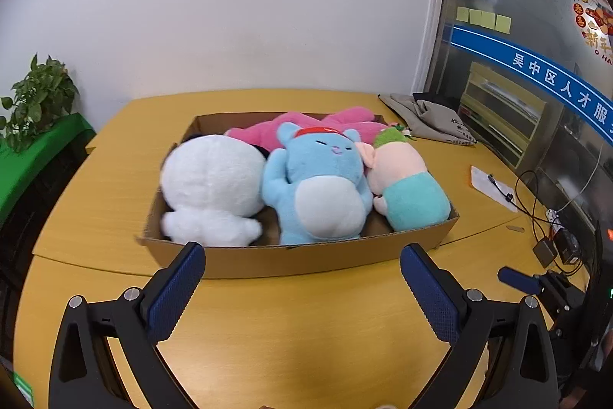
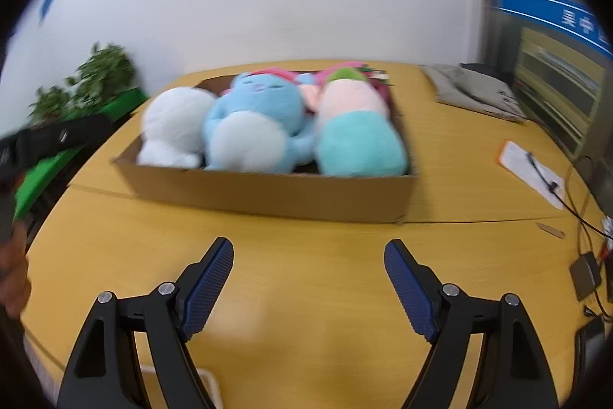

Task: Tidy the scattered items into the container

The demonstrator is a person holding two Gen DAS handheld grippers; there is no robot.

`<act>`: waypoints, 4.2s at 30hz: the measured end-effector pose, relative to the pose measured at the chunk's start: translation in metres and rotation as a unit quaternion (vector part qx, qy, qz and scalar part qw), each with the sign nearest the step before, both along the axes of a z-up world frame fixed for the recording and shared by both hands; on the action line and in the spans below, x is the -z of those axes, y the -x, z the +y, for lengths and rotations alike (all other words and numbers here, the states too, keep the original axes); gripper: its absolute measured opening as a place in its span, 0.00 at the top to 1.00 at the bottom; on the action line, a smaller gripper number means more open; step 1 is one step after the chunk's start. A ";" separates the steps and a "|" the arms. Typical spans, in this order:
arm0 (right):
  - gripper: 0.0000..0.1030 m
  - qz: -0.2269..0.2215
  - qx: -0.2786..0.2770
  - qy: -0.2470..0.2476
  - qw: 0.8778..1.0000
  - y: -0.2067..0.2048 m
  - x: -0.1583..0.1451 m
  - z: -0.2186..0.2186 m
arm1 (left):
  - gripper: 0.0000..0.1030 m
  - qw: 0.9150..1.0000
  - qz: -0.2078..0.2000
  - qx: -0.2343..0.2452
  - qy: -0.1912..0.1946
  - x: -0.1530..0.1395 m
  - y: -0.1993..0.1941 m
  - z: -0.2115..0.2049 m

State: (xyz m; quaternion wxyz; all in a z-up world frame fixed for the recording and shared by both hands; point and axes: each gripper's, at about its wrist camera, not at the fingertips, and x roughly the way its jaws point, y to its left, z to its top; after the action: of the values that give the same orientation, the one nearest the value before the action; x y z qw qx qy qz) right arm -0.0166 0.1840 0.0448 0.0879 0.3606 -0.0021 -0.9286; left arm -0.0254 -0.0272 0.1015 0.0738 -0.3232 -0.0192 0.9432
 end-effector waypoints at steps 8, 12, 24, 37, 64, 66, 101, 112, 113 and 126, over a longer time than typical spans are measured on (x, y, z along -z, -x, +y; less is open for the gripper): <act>0.21 -0.086 -0.155 -0.001 0.984 -0.048 0.061 -0.041 | 0.00 0.998 -0.044 -0.005 0.038 0.019 -0.048 -0.038; 0.22 -0.117 -0.181 0.002 0.977 -0.060 0.085 -0.048 | 0.00 0.993 -0.113 0.015 0.042 0.054 -0.067 -0.051; 0.63 -0.130 -0.175 -0.033 0.975 -0.071 0.107 -0.054 | 0.45 0.953 -0.285 0.101 -0.004 0.151 -0.097 -0.034; 0.95 -0.119 -0.168 -0.038 0.978 -0.080 0.109 -0.051 | 0.85 0.936 -0.315 0.150 0.032 0.175 -0.109 0.008; 0.96 0.058 -0.070 -0.049 0.995 0.079 -0.047 -0.043 | 0.91 0.976 -0.121 0.165 0.071 -0.012 0.101 0.000; 0.96 0.075 -0.060 -0.055 0.994 0.109 -0.061 -0.047 | 0.91 0.978 -0.112 0.161 0.072 -0.021 0.130 0.000; 0.23 0.046 0.028 -0.004 0.999 0.191 -0.052 -0.021 | 0.00 1.000 -0.008 0.019 -0.023 -0.028 0.171 -0.011; 0.23 0.046 0.030 -0.050 0.997 0.083 -0.029 -0.040 | 0.00 1.000 0.022 -0.013 -0.014 -0.006 0.056 -0.007; 0.23 0.046 0.032 -0.049 0.997 0.078 -0.028 -0.039 | 0.00 1.000 0.023 -0.017 -0.013 -0.003 0.050 -0.007; 0.23 0.055 0.045 -0.037 0.997 0.030 -0.024 -0.025 | 0.00 1.000 0.006 -0.007 -0.029 0.018 0.014 0.001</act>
State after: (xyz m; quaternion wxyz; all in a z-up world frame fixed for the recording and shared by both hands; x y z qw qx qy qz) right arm -0.0463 0.1594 0.0687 0.0327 0.3119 0.0214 -0.9493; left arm -0.0394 -0.0264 0.0832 0.0765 -0.3153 -0.0484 0.9447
